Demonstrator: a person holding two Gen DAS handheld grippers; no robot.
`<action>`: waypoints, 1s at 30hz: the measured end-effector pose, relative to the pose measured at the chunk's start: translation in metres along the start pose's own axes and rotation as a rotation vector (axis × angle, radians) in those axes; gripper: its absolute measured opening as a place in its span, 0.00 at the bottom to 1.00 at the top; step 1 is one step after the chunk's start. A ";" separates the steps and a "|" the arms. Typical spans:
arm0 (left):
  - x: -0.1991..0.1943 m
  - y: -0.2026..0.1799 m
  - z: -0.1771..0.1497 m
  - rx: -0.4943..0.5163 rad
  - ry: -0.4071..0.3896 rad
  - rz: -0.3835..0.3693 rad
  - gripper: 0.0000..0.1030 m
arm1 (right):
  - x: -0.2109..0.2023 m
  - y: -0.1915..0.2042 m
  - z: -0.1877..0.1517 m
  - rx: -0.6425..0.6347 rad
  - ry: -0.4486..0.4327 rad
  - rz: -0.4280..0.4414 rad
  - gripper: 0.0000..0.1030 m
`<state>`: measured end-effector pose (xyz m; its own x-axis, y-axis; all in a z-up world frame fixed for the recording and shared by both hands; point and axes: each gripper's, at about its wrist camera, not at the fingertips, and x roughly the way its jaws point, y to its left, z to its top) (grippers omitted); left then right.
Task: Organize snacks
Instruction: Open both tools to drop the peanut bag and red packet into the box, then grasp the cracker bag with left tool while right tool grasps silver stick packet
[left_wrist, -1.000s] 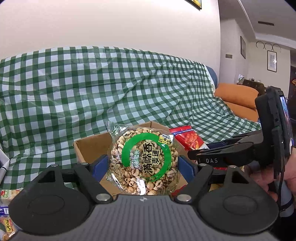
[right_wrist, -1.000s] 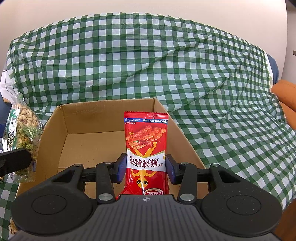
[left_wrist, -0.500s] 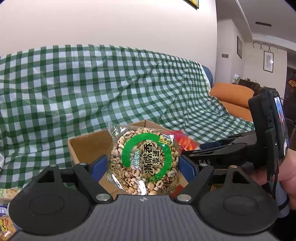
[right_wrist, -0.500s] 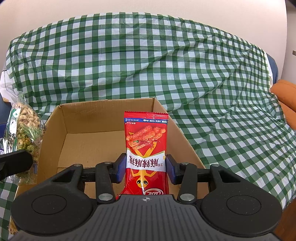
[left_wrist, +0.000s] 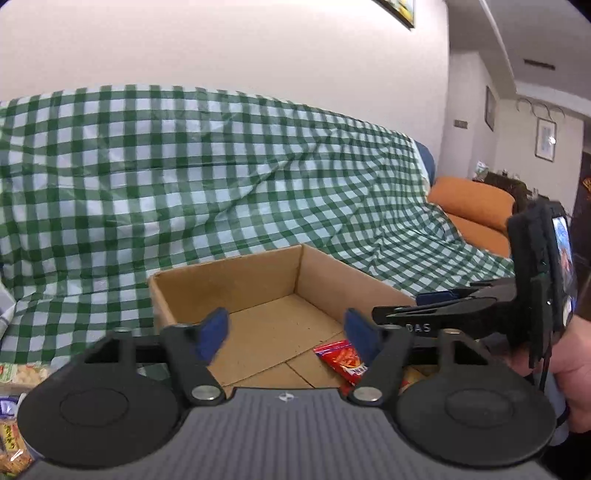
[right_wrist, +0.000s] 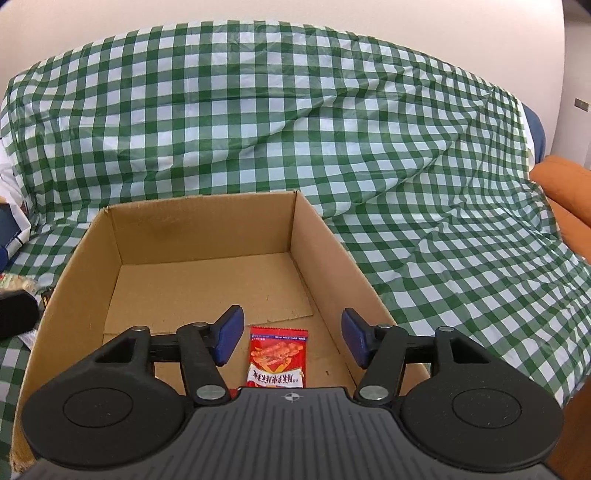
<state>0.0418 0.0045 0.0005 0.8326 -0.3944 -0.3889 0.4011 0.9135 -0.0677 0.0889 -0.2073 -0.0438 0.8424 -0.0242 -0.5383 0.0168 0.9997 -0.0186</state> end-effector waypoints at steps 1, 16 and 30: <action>-0.002 0.004 0.001 -0.009 0.002 0.007 0.45 | -0.001 0.001 0.000 0.005 -0.007 0.000 0.62; -0.052 0.143 -0.008 -0.385 0.049 0.558 0.31 | -0.039 0.052 0.006 -0.092 -0.177 0.214 0.28; -0.027 0.225 -0.078 -0.663 0.211 0.634 0.50 | -0.037 0.233 0.006 -0.498 -0.010 0.454 0.29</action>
<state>0.0798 0.2281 -0.0762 0.7086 0.1630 -0.6865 -0.4569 0.8474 -0.2705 0.0651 0.0261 -0.0235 0.7122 0.3999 -0.5769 -0.5884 0.7883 -0.1800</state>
